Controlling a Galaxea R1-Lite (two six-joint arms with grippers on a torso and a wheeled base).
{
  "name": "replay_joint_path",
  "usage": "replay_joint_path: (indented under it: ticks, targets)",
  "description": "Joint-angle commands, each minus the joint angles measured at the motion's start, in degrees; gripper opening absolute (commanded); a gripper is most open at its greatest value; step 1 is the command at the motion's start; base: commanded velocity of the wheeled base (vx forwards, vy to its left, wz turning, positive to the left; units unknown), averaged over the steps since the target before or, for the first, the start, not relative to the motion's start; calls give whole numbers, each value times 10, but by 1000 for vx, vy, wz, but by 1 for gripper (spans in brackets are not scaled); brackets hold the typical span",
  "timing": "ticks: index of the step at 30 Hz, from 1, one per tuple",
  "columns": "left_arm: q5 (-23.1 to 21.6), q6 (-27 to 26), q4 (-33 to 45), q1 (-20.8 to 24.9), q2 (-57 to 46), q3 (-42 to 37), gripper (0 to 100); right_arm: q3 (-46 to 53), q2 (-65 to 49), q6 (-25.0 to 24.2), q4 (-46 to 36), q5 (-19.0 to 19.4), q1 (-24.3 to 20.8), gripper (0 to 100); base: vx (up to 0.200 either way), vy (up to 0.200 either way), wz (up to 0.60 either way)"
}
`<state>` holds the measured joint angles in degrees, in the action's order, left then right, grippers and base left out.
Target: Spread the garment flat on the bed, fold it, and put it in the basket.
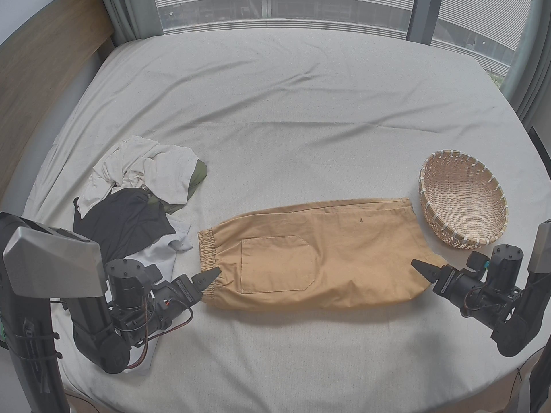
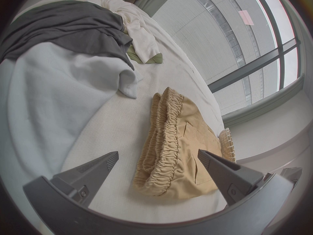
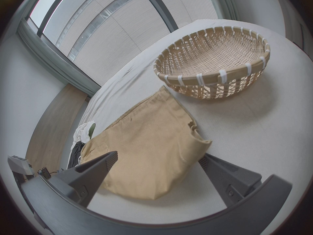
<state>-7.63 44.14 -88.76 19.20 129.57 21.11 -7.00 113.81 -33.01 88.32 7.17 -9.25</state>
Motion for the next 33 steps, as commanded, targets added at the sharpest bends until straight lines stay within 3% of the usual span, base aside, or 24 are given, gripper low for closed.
replay_joint_path:
  ticks: [1, 15, 16, 24, 33]
  targets:
    - [0, 2, 0, 11, 25, 22, 100, 18, -45, 0, 0, 0, 8, 100, 0, 0, 0]
    - [1, 34, 0, 40, 58, 93, 100, 31, -66, -3, 0, 1, 8, 100, 0, 0, 0]
    - [1, 34, 0, 40, 60, 95, 0, 31, -66, -3, 0, 1, 8, 100, 0, 0, 0]
    - [6, 33, -1, 22, 41, 87, 0, 30, -61, -3, 0, 1, 5, 100, 0, 0, 0]
    - [1, 23, 2, -7, -93, -40, 0, 10, -38, -5, 0, 1, -2, 100, 0, 0, 0]
